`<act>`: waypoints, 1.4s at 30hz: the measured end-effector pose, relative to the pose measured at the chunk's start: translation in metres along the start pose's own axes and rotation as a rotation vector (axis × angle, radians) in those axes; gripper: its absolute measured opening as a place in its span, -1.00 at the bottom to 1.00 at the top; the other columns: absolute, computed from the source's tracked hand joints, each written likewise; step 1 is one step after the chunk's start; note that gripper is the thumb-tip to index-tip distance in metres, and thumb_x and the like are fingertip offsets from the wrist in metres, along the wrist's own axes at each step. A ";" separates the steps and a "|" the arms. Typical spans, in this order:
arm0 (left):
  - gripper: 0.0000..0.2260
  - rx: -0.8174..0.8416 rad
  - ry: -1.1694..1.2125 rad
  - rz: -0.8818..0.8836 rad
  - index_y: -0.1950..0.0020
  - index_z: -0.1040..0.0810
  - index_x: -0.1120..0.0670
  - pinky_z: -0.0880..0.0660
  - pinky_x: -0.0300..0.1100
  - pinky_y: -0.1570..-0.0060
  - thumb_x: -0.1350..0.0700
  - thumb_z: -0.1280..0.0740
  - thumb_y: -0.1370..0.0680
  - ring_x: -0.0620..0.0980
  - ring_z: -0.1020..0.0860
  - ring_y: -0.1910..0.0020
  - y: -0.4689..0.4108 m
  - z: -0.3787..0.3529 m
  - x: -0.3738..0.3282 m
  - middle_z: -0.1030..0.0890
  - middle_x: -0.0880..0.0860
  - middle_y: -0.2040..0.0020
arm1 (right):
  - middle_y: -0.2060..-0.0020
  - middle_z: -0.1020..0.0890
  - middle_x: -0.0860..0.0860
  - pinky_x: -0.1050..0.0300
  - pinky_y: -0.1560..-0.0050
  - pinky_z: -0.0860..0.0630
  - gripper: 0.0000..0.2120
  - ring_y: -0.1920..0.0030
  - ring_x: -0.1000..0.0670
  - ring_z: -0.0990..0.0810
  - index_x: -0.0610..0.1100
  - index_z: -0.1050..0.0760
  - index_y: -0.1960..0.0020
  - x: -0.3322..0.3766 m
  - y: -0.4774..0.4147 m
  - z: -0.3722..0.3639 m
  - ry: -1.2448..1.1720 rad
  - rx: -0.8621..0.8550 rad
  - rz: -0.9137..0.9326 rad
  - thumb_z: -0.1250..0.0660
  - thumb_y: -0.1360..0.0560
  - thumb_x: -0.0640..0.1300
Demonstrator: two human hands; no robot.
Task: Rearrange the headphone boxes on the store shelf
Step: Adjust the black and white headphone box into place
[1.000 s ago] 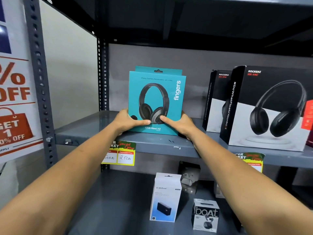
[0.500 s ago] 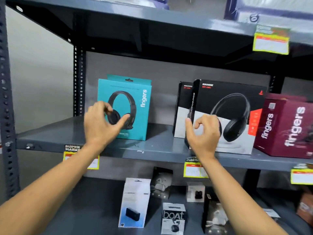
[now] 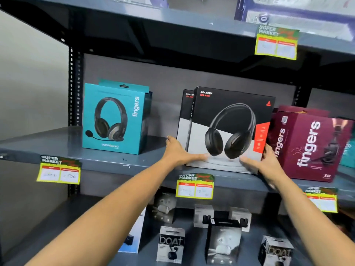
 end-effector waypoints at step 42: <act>-0.10 -0.202 0.164 -0.053 -0.35 -0.46 0.13 -0.50 -0.09 -0.23 -0.22 -0.65 -0.13 -0.05 -0.59 -0.17 -0.042 0.016 0.027 -0.61 -0.03 -0.20 | -0.19 -0.49 -0.05 0.11 -0.07 -0.50 -0.11 -0.07 -0.01 -0.54 -0.17 -0.30 -0.35 0.002 -0.046 -0.023 0.101 -0.142 0.189 -0.40 -0.22 0.35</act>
Point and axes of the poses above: each hand's wrist, its own y-axis away from the middle knuckle, its own z-axis out of the back of the hand, x = y × z, the point moved 5 cm from there along -y, towards the middle knuckle
